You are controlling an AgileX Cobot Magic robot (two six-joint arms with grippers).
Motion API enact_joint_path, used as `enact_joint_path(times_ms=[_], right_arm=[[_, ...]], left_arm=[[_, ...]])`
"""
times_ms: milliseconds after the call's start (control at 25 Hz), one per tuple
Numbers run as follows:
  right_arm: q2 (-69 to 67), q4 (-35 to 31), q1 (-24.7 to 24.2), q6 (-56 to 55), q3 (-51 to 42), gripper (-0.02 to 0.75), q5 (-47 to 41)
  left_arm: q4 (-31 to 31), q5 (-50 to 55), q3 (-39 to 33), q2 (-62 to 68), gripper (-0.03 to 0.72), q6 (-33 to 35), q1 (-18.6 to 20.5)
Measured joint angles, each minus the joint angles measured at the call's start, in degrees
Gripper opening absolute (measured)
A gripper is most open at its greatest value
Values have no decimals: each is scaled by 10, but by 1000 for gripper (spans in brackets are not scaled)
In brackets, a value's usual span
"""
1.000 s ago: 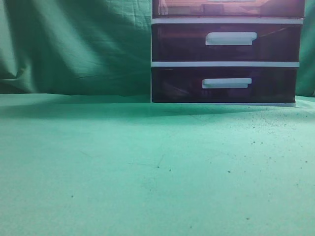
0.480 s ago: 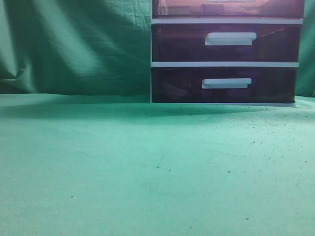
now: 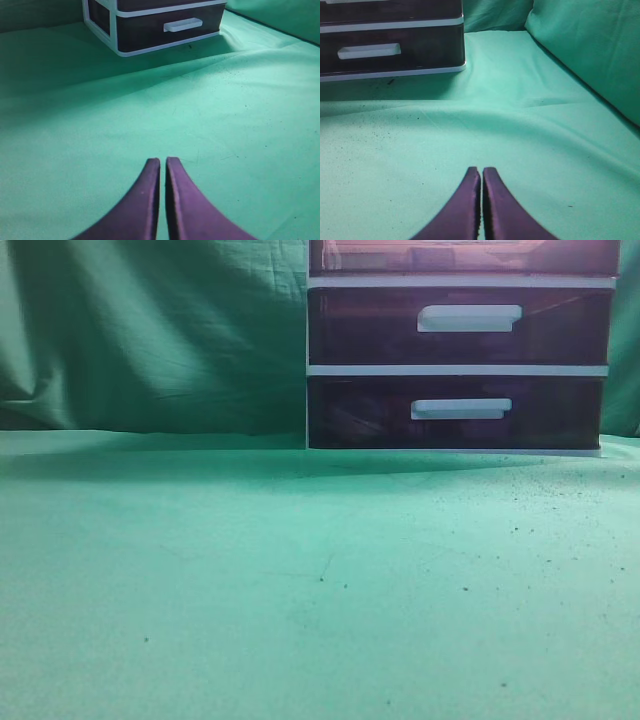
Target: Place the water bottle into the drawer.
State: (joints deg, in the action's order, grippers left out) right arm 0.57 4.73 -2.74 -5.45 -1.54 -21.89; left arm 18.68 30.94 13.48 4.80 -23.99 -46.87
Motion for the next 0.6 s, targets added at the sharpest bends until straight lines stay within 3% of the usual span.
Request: enact_joint_path(times_ms=[480, 600], right_arm=[[0, 0, 0, 0, 0, 0, -1], [0, 0, 0, 1, 0, 0, -1]], left_arm=[[0, 0, 0, 0, 0, 0, 1], [17, 0, 0, -14, 0, 5, 38]])
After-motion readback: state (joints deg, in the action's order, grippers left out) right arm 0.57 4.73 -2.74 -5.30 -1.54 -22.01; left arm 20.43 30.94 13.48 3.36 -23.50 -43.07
